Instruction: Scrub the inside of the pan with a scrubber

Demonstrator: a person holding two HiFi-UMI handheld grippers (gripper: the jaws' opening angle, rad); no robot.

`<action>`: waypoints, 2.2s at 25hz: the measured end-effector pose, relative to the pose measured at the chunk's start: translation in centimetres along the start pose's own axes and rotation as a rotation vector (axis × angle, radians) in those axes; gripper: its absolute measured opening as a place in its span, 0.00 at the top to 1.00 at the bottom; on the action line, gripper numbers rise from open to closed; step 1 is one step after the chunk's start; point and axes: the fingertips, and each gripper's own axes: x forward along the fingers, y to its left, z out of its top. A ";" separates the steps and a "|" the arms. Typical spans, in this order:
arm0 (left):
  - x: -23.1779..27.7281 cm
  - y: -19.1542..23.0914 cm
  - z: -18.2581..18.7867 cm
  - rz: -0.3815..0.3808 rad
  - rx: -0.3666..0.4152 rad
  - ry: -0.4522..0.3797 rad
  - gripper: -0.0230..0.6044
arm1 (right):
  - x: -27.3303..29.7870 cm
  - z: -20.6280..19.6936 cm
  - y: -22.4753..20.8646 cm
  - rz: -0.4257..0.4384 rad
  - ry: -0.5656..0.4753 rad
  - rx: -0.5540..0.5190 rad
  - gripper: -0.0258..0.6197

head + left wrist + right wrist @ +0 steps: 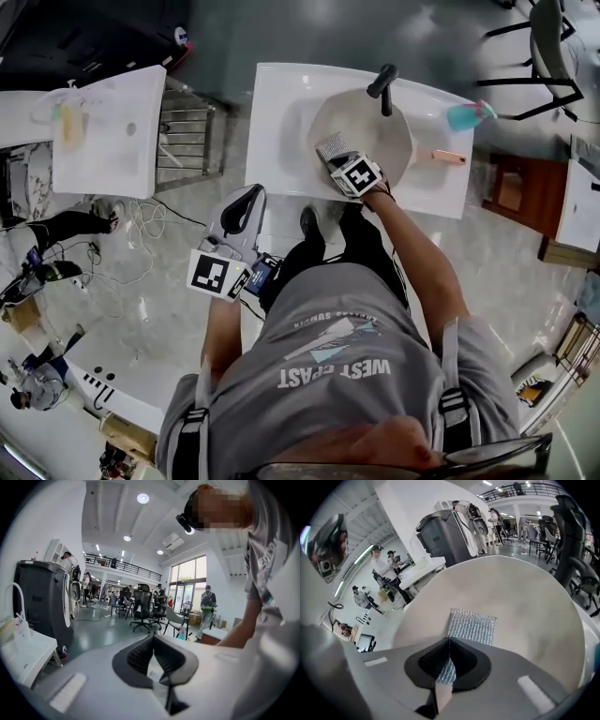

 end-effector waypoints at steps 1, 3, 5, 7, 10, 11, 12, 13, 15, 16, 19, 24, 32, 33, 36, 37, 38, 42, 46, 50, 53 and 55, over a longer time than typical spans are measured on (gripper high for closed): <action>0.1 -0.2 0.2 -0.011 0.005 -0.004 0.96 | -0.6 -0.5 0.2 -0.003 -0.010 0.014 0.95; 0.4 -0.6 0.7 -0.033 0.015 -0.011 0.96 | -2.1 -1.3 0.4 -0.027 -0.039 0.042 0.95; 0.7 -1.1 1.2 -0.055 0.026 -0.015 0.96 | -4.1 -1.8 0.4 -0.062 -0.079 0.075 0.95; 0.9 -1.6 1.6 -0.076 0.039 -0.019 0.96 | -6.4 -1.9 0.1 -0.095 -0.134 0.113 0.95; 1.4 -2.5 2.1 -0.108 0.057 -0.023 0.96 | -10.3 -2.3 -0.7 -0.153 -0.214 0.163 0.95; 1.6 -2.8 2.3 -0.120 0.062 -0.024 0.96 | -11.6 -2.5 -1.1 -0.176 -0.237 0.178 0.95; 1.9 -3.1 2.5 -0.133 0.067 -0.024 0.96 | -13.0 -3.0 -1.6 -0.200 -0.257 0.195 0.95; 2.2 -3.5 2.7 -0.145 0.073 -0.025 0.96 | -14.3 -3.5 -2.2 -0.226 -0.277 0.213 0.95; 2.8 -4.4 2.9 -0.169 0.083 -0.025 0.96 | -16.9 -5.2 -3.7 -0.284 -0.307 0.258 0.95; 3.0 -4.9 3.1 -0.179 0.088 -0.025 0.96 | -18.1 -6.3 -4.6 -0.314 -0.317 0.284 0.95; 4.0 -6.1 3.4 -0.210 0.101 -0.025 0.96 | -20.9 -10.6 -7.3 -0.404 -0.326 0.370 0.95; 5.3 -7.9 3.9 -0.249 0.123 -0.017 0.96 | -24.0 -18.6 -11.6 -0.549 -0.272 0.481 0.95; 6.3 -9.1 4.0 -0.265 0.143 0.001 0.96 | -23.5 -27.6 -15.6 -0.638 -0.120 0.569 0.95; 6.2 -9.1 4.1 -0.265 0.144 0.003 0.96 | -23.3 -28.1 -15.8 -0.642 -0.107 0.572 0.95; 6.2 -9.2 4.2 -0.264 0.143 0.007 0.96 | -22.7 -29.1 -16.1 -0.647 -0.070 0.568 0.94; 6.3 -9.2 4.2 -0.263 0.143 0.008 0.96 | -22.5 -29.4 -16.2 -0.649 -0.055 0.564 0.94; 6.3 -9.2 4.2 -0.262 0.144 0.008 0.96 | -22.3 -29.7 -16.3 -0.649 -0.042 0.561 0.94; 6.1 -9.0 4.3 -0.257 0.144 0.006 0.96 | -21.4 -30.4 -16.1 -0.636 -0.007 0.558 0.92; 5.9 -8.7 4.4 -0.253 0.144 0.006 0.96 | -21.2 -30.3 -16.1 -0.635 -0.014 0.552 0.91; 5.5 -8.7 4.4 -0.248 0.148 -0.001 0.96 | -21.2 -30.1 -16.1 -0.640 -0.016 0.536 0.87; 5.0 -8.7 4.7 -0.244 0.152 -0.012 0.96 | -21.8 -29.7 -15.6 -0.648 -0.027 0.523 0.82; 4.5 -8.7 4.9 -0.240 0.154 -0.022 0.96 | -22.7 -29.2 -15.1 -0.663 -0.050 0.522 0.80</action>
